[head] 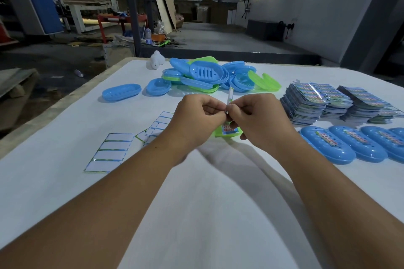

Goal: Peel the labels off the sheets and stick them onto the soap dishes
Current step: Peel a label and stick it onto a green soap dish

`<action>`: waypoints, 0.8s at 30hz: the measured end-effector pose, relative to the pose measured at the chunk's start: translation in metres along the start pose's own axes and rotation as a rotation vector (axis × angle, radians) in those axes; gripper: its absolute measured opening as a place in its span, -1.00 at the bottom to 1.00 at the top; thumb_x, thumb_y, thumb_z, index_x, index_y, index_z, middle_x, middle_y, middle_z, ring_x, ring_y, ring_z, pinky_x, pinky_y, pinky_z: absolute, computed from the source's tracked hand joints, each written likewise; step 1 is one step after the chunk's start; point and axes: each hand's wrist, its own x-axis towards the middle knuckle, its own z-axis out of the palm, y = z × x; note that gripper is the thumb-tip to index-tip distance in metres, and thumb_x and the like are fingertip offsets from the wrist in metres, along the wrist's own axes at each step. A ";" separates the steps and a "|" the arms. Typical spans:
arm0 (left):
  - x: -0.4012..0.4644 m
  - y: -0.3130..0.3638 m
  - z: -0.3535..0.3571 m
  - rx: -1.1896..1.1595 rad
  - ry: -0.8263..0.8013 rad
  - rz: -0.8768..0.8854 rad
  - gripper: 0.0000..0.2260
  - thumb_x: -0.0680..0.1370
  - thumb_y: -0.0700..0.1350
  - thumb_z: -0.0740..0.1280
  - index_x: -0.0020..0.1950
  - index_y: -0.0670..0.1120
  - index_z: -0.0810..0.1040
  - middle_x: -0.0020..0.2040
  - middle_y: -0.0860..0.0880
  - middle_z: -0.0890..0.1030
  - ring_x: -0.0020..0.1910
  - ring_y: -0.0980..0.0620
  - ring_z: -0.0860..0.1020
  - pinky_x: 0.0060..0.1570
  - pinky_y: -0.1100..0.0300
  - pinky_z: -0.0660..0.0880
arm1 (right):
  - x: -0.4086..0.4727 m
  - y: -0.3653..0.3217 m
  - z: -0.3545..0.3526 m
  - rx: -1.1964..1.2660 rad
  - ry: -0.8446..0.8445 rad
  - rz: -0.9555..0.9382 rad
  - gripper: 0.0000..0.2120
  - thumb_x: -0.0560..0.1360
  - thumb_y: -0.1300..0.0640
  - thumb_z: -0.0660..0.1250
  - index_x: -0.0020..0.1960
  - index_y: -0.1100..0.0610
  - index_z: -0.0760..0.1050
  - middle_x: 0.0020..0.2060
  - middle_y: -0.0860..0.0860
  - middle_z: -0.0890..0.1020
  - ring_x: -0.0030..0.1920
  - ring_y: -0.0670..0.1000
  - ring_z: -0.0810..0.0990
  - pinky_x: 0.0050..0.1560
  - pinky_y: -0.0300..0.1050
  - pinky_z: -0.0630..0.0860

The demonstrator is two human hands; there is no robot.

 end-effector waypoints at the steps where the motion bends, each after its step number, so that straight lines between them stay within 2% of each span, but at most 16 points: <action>1: 0.000 0.000 0.000 -0.002 0.002 -0.001 -0.89 0.44 -0.26 0.46 -0.12 -0.06 0.69 -0.27 0.04 0.71 -0.25 0.16 0.68 -0.16 0.29 0.59 | 0.000 0.000 0.001 -0.016 0.000 -0.006 -0.76 0.55 0.18 0.32 -0.24 0.05 0.67 -0.38 -0.01 0.71 -0.31 0.07 0.71 -0.36 0.11 0.67; 5: 0.001 0.001 0.000 -0.002 0.008 -0.004 -0.89 0.45 -0.25 0.47 -0.11 -0.06 0.70 -0.26 0.05 0.72 -0.24 0.17 0.68 -0.16 0.31 0.59 | 0.001 0.002 0.000 -0.066 0.010 -0.026 -0.77 0.56 0.13 0.32 -0.23 0.00 0.65 -0.36 0.02 0.70 -0.33 0.10 0.70 -0.32 0.15 0.66; 8: 0.001 0.002 0.000 -0.011 0.003 -0.006 -0.88 0.45 -0.25 0.46 -0.14 -0.03 0.69 -0.27 0.07 0.71 -0.24 0.18 0.67 -0.18 0.33 0.58 | 0.002 0.004 0.000 -0.071 0.005 -0.043 -0.79 0.58 0.11 0.32 -0.19 0.02 0.66 -0.33 0.03 0.71 -0.27 0.11 0.70 -0.28 0.20 0.65; 10: 0.002 0.002 -0.001 -0.012 0.016 -0.013 -0.89 0.45 -0.23 0.47 -0.16 -0.01 0.67 -0.28 0.09 0.70 -0.25 0.18 0.67 -0.17 0.30 0.60 | 0.003 0.007 0.001 -0.076 0.025 -0.043 -0.82 0.58 0.10 0.34 -0.14 0.04 0.67 -0.31 -0.03 0.71 -0.25 0.05 0.69 -0.23 0.20 0.65; 12: 0.003 0.001 -0.002 -0.016 0.040 -0.032 -0.91 0.46 -0.20 0.46 -0.15 -0.01 0.66 -0.29 0.11 0.69 -0.24 0.17 0.66 -0.17 0.25 0.62 | 0.005 0.009 0.000 -0.064 0.110 -0.033 -0.93 0.55 0.07 0.40 -0.03 0.00 0.67 -0.22 -0.13 0.70 -0.27 -0.09 0.66 -0.13 0.12 0.67; 15: 0.004 0.003 -0.005 0.004 0.035 -0.049 -0.93 0.46 -0.17 0.40 -0.14 -0.01 0.67 -0.29 0.10 0.68 -0.23 0.12 0.68 -0.25 0.21 0.61 | 0.006 0.012 -0.008 -0.108 0.215 -0.061 -0.57 0.52 0.04 0.47 0.36 -0.07 0.49 0.12 -0.16 0.60 -0.08 -0.17 0.59 0.05 -0.11 0.54; 17: 0.004 0.004 -0.006 0.052 0.007 -0.031 -0.91 0.45 -0.16 0.37 -0.14 -0.04 0.68 -0.27 0.04 0.69 -0.19 0.02 0.69 -0.19 0.08 0.64 | 0.006 0.011 -0.013 -0.138 0.167 -0.115 -0.48 0.52 0.03 0.47 0.43 -0.12 0.43 0.20 -0.21 0.56 0.09 -0.11 0.53 0.13 -0.16 0.43; 19: 0.003 0.005 -0.006 0.066 -0.005 -0.013 -0.89 0.48 -0.19 0.37 -0.12 -0.03 0.69 -0.25 0.04 0.69 -0.18 0.05 0.68 -0.14 0.06 0.65 | 0.005 0.011 -0.014 -0.157 0.083 -0.147 -0.57 0.51 0.04 0.48 0.35 -0.15 0.51 0.03 -0.32 0.60 0.08 -0.15 0.51 0.07 -0.25 0.38; 21: 0.003 0.007 -0.008 0.067 0.010 0.007 -0.87 0.52 -0.19 0.39 -0.07 0.02 0.69 -0.22 0.10 0.67 -0.16 0.14 0.67 -0.15 0.15 0.65 | 0.005 0.011 -0.012 -0.189 -0.019 -0.163 -0.73 0.52 0.06 0.48 0.20 -0.13 0.62 -0.16 -0.29 0.62 -0.10 -0.28 0.50 -0.12 -0.44 0.33; 23: 0.004 0.009 -0.011 0.090 0.052 0.030 -0.88 0.54 -0.12 0.42 0.00 0.11 0.65 -0.13 0.13 0.65 -0.09 0.19 0.66 -0.15 0.21 0.65 | 0.005 0.010 -0.011 -0.210 -0.112 -0.164 -0.88 0.53 0.07 0.46 0.02 -0.14 0.67 -0.28 -0.23 0.62 -0.26 -0.32 0.49 -0.27 -0.47 0.33; 24: 0.005 0.010 -0.012 0.082 0.079 0.039 -0.88 0.54 -0.08 0.43 0.02 0.15 0.62 -0.09 0.14 0.64 -0.06 0.21 0.65 -0.12 0.21 0.65 | 0.005 0.010 -0.010 -0.190 -0.137 -0.149 -0.88 0.54 0.08 0.45 -0.09 -0.15 0.67 -0.32 -0.22 0.63 -0.31 -0.28 0.50 -0.31 -0.45 0.35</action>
